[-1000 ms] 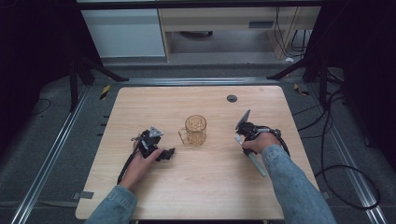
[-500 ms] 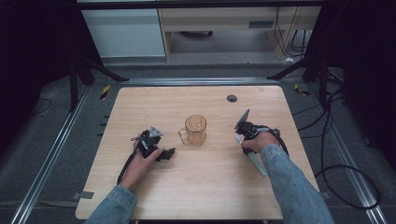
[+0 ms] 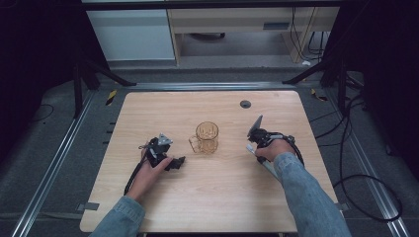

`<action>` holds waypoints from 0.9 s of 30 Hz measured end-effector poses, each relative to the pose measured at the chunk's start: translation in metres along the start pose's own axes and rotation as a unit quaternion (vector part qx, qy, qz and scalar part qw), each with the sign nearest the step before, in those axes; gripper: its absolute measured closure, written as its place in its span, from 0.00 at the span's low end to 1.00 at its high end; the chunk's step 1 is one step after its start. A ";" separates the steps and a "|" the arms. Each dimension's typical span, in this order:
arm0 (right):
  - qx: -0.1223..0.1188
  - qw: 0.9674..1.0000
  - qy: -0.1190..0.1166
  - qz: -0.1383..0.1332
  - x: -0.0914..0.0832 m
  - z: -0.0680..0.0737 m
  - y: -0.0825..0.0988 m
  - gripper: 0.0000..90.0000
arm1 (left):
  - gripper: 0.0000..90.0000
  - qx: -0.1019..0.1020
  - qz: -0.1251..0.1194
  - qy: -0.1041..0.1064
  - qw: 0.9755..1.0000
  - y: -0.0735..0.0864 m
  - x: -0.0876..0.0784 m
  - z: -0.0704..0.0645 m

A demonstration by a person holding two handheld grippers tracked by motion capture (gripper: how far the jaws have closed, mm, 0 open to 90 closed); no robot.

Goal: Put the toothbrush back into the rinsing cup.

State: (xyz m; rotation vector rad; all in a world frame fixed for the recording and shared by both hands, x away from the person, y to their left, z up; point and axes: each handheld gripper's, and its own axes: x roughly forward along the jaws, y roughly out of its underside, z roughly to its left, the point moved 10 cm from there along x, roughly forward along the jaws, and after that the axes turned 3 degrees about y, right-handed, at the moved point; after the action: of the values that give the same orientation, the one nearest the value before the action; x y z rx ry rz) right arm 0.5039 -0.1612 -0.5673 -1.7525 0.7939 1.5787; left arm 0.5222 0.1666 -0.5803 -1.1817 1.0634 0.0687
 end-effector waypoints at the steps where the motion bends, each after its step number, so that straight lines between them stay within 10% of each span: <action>1: 0.001 1.000 -0.002 0.001 0.000 0.000 0.000 0.88 | 0.00 0.000 0.000 0.000 1.000 0.000 0.000 0.000; 12: 0.006 0.998 -0.023 -0.054 -0.024 0.001 -0.006 0.88 | 0.00 0.002 0.000 0.000 1.000 0.000 0.000 0.000; 27: 0.022 0.983 -0.047 -0.176 -0.069 0.011 -0.026 0.88 | 0.00 0.002 0.000 0.000 1.000 0.000 0.000 0.000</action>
State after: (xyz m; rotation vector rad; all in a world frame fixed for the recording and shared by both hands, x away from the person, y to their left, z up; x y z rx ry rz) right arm 0.5113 -0.1354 -0.4977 -1.6662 0.4400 1.3831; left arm 0.5225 0.1668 -0.5802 -1.1778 1.0625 0.0668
